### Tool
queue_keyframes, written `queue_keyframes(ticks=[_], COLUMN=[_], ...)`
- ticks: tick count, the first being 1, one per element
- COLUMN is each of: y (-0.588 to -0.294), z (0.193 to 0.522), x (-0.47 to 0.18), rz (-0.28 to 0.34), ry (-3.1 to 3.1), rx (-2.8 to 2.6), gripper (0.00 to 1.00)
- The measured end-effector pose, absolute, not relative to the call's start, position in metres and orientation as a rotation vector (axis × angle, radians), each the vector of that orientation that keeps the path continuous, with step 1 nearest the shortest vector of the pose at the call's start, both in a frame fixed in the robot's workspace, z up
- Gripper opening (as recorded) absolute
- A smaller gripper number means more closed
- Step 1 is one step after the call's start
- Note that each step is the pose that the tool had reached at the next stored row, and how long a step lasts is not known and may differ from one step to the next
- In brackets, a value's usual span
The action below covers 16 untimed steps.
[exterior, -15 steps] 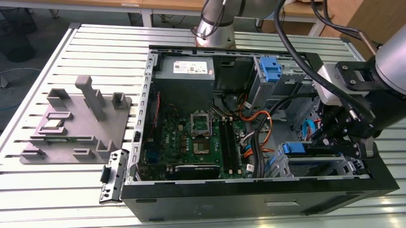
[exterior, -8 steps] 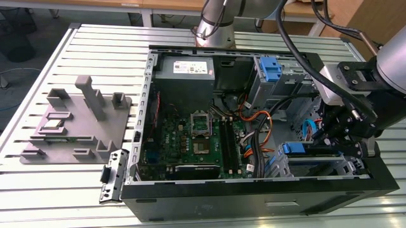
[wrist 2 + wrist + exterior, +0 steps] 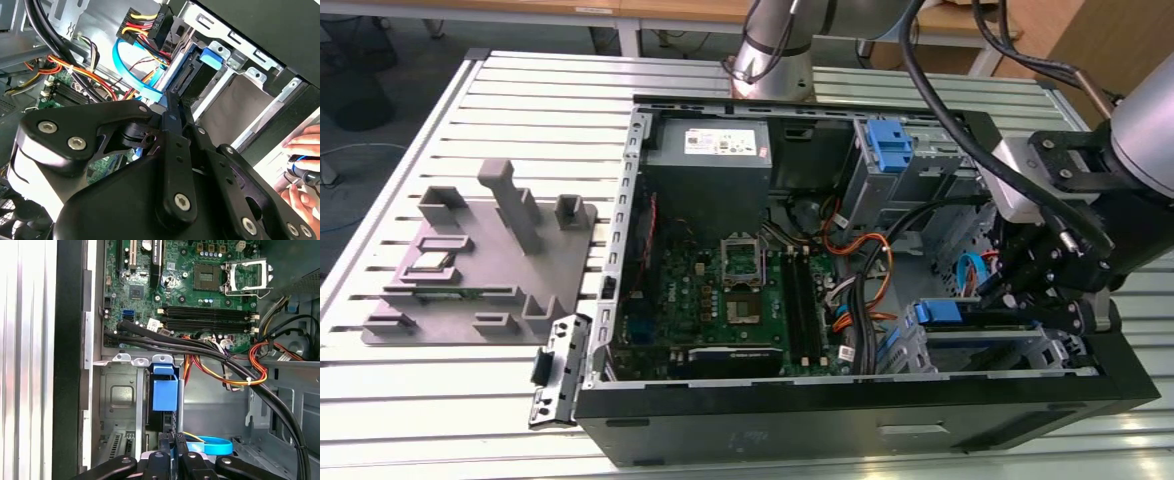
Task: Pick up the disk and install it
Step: 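Insert the first disk wire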
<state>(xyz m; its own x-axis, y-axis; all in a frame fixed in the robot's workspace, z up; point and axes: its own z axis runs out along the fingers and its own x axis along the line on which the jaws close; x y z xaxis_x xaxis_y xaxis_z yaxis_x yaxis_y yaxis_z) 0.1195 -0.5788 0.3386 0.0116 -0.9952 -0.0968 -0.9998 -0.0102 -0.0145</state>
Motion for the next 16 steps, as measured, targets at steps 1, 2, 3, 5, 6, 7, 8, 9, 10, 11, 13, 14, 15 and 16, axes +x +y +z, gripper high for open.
queue_keyframes(ticks=[1, 2, 3, 5, 6, 7, 8, 9, 10, 11, 13, 14, 15, 16], y=[-0.5788, -0.5788, -0.5788, -0.5788, -0.5786, -0.5785, -0.5785, -0.5782, -0.5779, -0.5777, -0.5772, -0.5771, -0.5770, -0.5770], z=[0.3381, 0.3377, 0.3375, 0.3372, 0.3371, 0.3371, 0.3371, 0.3372, 0.3372, 0.3372, 0.3370, 0.3368, 0.3366, 0.3364], x=[0.1194, 0.1194, 0.1195, 0.1195, 0.1189, 0.1183, 0.1179, 0.1175, 0.1172, 0.1169, 0.1161, 0.1154, 0.1145, 0.1139], rz=[0.085, 0.080, 0.076, 0.072, 0.071, 0.070, 0.069, 0.068, 0.068, 0.067, 0.064, 0.062, 0.060, 0.057], ry=[2.151, 2.148, 2.146, 2.144, 2.143, 2.143, 2.142, 2.142, 2.142, 2.141, 2.140, 2.139, 2.138, 2.136], rx=[-2.175, -2.173, -2.172, -2.171, -2.170, -2.170, -2.169, -2.169, -2.169, -2.169, -2.168, -2.167, -2.166, -2.165], gripper=[0.16, 0.16, 0.16, 0.16, 0.16, 0.16, 0.16, 0.16, 0.16, 0.16, 0.16, 0.16, 0.16, 0.16])
